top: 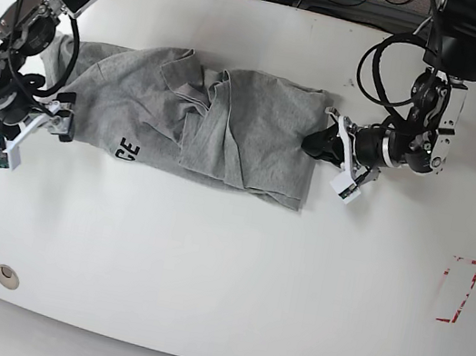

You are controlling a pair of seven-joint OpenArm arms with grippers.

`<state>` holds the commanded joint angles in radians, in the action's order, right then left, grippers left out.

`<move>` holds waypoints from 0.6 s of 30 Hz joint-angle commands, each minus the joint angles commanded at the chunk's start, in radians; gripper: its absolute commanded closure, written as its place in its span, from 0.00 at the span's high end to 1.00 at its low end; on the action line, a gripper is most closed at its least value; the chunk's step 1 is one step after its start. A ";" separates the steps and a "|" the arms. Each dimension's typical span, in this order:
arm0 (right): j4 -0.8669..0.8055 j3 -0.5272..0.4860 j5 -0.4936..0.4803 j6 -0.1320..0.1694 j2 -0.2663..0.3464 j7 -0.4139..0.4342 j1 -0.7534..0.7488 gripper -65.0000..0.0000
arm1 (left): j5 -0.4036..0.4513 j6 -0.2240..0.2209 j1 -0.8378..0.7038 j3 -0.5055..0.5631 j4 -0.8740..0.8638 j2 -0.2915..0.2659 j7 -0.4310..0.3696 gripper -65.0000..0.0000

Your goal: Layout the t-shirt on the table in an organized manner, then fold the t-shirt properly

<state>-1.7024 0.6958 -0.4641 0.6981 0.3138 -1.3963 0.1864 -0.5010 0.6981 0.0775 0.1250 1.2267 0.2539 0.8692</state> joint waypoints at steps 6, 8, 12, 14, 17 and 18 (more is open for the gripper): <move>0.259 0.049 -0.173 0.000 0.083 0.000 -0.003 0.96 | -0.002 0.000 0.000 0.000 0.000 0.014 0.000 0.05; 0.331 0.049 -0.221 0.000 0.112 0.000 -0.008 0.96 | -0.002 0.000 0.000 0.000 0.000 0.014 0.000 0.05; 0.457 0.046 -0.262 0.000 0.157 0.042 -0.029 0.96 | -0.002 0.000 0.000 0.000 0.003 0.015 0.000 0.05; 0.473 0.046 -0.261 0.000 0.164 0.048 -0.032 0.96 | -0.002 0.000 0.000 0.000 0.002 0.015 0.000 0.05; 0.473 0.044 -0.261 0.000 0.160 0.050 -0.037 0.96 | -0.002 0.000 0.000 0.000 0.002 0.015 0.000 0.05; 0.473 0.044 -0.261 0.000 0.158 0.050 -0.038 0.96 | -0.002 0.000 0.000 0.000 0.003 0.015 0.000 0.05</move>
<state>-1.2298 0.7403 -0.7250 0.6981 0.4718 -1.3464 0.1481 -0.5025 0.6981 0.0775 0.1250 1.2298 0.2693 0.8692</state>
